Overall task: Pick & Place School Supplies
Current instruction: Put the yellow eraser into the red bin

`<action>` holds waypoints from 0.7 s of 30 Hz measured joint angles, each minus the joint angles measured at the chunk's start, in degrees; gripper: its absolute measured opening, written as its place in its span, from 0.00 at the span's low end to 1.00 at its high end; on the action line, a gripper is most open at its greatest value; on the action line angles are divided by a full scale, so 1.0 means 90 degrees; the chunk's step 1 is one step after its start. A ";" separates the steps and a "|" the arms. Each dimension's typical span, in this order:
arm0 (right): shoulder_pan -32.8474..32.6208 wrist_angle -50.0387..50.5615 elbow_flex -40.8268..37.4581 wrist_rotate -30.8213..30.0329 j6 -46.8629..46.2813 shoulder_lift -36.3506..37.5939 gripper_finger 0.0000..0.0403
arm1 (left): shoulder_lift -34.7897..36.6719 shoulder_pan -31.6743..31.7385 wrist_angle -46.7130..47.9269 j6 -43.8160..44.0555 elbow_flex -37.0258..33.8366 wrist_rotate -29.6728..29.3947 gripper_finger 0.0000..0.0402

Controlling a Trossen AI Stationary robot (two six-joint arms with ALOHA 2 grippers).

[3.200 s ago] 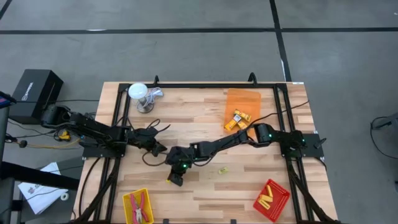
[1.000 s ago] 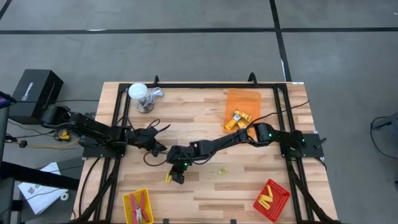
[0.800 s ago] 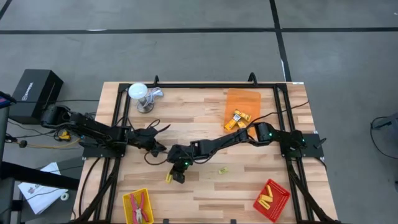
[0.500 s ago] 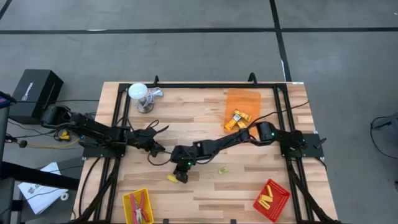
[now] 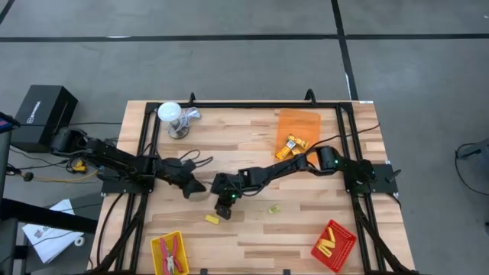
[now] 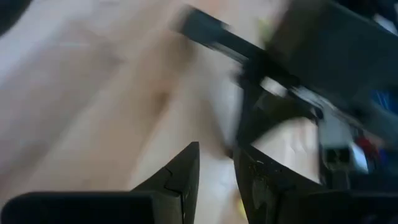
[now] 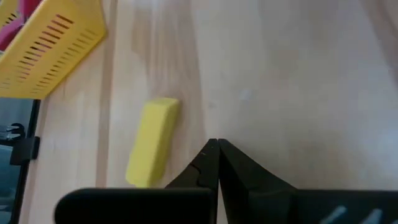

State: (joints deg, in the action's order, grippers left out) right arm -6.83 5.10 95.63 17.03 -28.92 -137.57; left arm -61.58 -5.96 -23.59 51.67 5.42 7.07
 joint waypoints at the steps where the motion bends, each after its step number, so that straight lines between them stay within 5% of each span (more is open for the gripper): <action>1: 0.0033 0.0069 -0.0015 -0.0001 0.0017 0.0079 0.00 | 0.0000 -0.0088 0.0005 -0.0164 0.0072 0.0038 0.24; 10: 0.0386 0.1501 -0.0029 -0.0235 0.0935 0.1019 0.00 | 0.0000 -0.0628 0.0101 -0.1258 0.0497 -0.0182 0.22; 21: 0.1006 0.1853 -0.0016 -0.0477 0.1314 0.1783 0.00 | -0.0245 -0.1419 0.0199 -0.1403 0.0570 -0.0949 0.01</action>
State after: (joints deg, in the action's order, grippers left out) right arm 2.22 21.77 95.48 12.74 -17.10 -121.53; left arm -63.79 -18.72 -21.79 39.05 10.54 -1.47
